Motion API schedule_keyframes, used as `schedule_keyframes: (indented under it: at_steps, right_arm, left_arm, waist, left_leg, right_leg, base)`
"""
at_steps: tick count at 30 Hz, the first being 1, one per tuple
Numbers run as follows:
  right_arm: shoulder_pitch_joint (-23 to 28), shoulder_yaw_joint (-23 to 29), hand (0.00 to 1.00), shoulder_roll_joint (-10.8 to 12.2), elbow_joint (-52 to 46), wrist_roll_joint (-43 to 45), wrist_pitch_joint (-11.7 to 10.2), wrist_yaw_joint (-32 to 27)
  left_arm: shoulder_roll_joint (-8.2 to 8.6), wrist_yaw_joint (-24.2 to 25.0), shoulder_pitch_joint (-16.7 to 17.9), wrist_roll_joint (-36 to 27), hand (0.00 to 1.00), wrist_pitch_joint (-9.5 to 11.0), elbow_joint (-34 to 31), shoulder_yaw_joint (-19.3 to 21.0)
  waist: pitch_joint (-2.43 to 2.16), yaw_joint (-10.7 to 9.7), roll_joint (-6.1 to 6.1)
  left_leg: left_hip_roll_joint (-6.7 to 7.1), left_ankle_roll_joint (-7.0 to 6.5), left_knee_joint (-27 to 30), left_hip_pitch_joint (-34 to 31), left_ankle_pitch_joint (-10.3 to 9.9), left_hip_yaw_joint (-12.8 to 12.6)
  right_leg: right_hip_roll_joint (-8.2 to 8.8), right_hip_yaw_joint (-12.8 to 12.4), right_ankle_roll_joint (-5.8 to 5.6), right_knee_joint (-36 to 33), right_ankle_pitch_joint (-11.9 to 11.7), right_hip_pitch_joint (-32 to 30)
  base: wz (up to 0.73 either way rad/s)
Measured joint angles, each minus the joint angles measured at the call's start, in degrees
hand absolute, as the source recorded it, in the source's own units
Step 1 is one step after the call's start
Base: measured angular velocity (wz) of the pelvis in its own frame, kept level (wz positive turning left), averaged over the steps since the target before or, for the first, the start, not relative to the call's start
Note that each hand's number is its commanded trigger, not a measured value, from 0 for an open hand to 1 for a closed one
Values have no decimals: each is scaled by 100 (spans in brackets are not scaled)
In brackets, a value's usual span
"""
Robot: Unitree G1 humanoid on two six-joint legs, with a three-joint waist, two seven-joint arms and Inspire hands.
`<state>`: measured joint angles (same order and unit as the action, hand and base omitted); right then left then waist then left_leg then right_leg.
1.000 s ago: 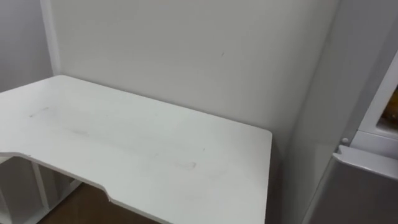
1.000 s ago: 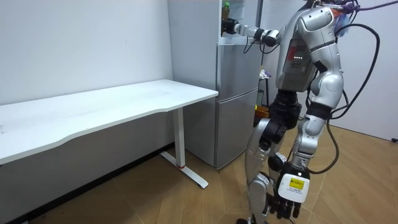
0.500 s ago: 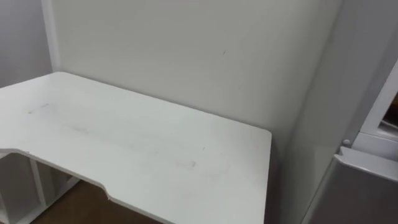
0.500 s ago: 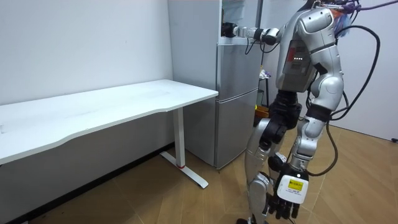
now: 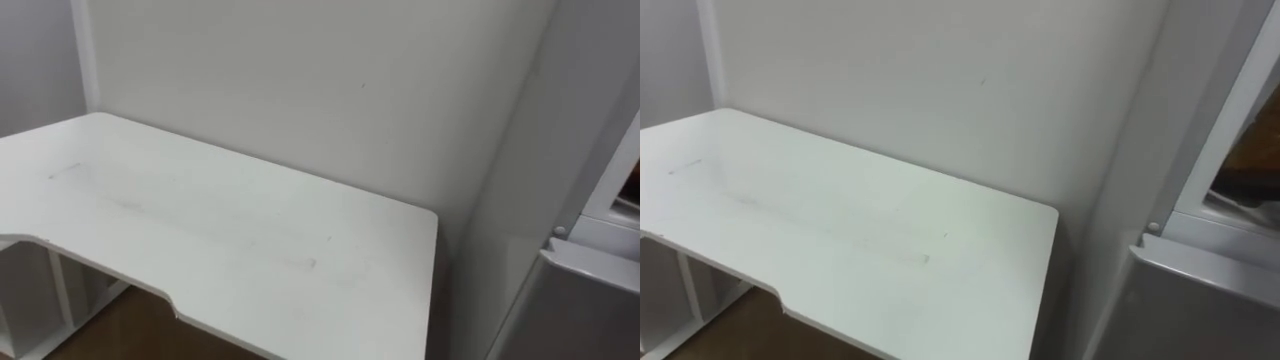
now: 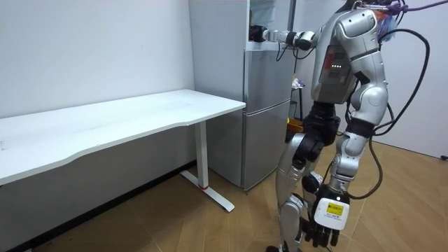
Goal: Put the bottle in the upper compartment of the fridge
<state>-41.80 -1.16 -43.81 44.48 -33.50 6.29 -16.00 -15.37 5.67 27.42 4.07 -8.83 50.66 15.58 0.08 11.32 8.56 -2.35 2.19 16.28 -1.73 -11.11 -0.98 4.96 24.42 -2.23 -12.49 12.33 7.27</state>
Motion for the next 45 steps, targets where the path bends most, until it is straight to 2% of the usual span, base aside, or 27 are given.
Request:
schedule_keyframes:
  at_steps: [11, 14, 16, 17, 21, 25, 28, 33, 39, 45]
  right_arm:
    - [1, -5, 0, 2, -34, -306, -20, 53]
    - [10, 7, 0, 2, -216, -316, -20, 48]
    - [37, 8, 0, 2, -475, -315, -21, 31]
    - [77, 8, 0, 2, -671, -318, -21, 10]
    - [315, 18, 0, 3, -1215, -442, -45, -12]
    - [552, 17, 0, 4, -1490, -465, -46, -5]
    - [677, 18, 0, 5, -1687, -472, -46, -26]
    - [1178, 381, 0, 5, -2089, -474, -51, -89]
    - [1217, 566, 0, 8, -2143, -416, -81, -233]
    - [1657, 650, 0, 92, -3072, -403, -143, -276]
  left_arm:
    - [-23, -9, -52, -224, 0, 125, 4, -11]
    - [-16, -17, -60, -223, 0, 177, 1, -10]
    - [3, -31, -74, -218, 0, 177, 0, -11]
    - [9, -34, -85, -218, 0, 177, 0, -11]
    - [11, -37, -83, -222, 0, 173, -1, -11]
    - [17, -38, -94, -237, 0, 176, -1, -17]
    - [16, -39, -100, -247, 0, 173, -5, -127]
    - [28, -41, -126, -237, 0, 177, -18, -138]
    - [56, -41, -127, -223, 0, 177, -17, -137]
    - [128, -46, -139, -277, 0, 177, -5, -233]
  waist:
    - [-4, -73, 9]
    - [22, -141, -37]
    - [20, -164, -72]
    - [31, -181, -128]
    - [-39, -262, -258]
    - [-24, -322, -274]
    - [-22, -479, -255]
    - [-23, -629, -279]
    - [-62, -670, -345]
    - [-53, -699, -343]
  left_leg:
    - [0, 1, -59, 38, 0, -24]
    - [-1, 1, -58, 51, 0, -42]
    - [-1, 0, -63, 44, 0, -80]
    - [-1, -1, -68, 46, 0, -96]
    - [-1, -7, -109, 152, 6, -152]
    - [0, -7, -156, 329, 6, -187]
    - [9, -7, -158, 322, 5, -196]
    - [3, -7, -188, 290, 5, -209]
    - [-12, -8, -256, 371, 6, -358]
    - [-18, -10, -293, 447, 7, -429]
  right_leg:
    - [4, -16, 0, 2, 0, 52]
    - [4, -33, 0, 14, 0, 17]
    - [10, -61, 1, 13, 0, -34]
    - [15, -68, 5, 14, -3, -41]
    - [22, -153, 5, 7, -3, 23]
    - [22, -226, 5, 12, -3, 122]
    - [21, -176, 4, 90, -2, 192]
    - [17, -181, 4, 89, -3, 188]
    - [16, -327, 7, 84, -4, 181]
    - [16, -384, 8, 85, -5, 181]
  base:
    - [0]
    - [-3]
    - [-10]
    - [-8]
    - [-7]
    - [-5]
    - [0]
    - [0]
    - [-12]
    - [-6]
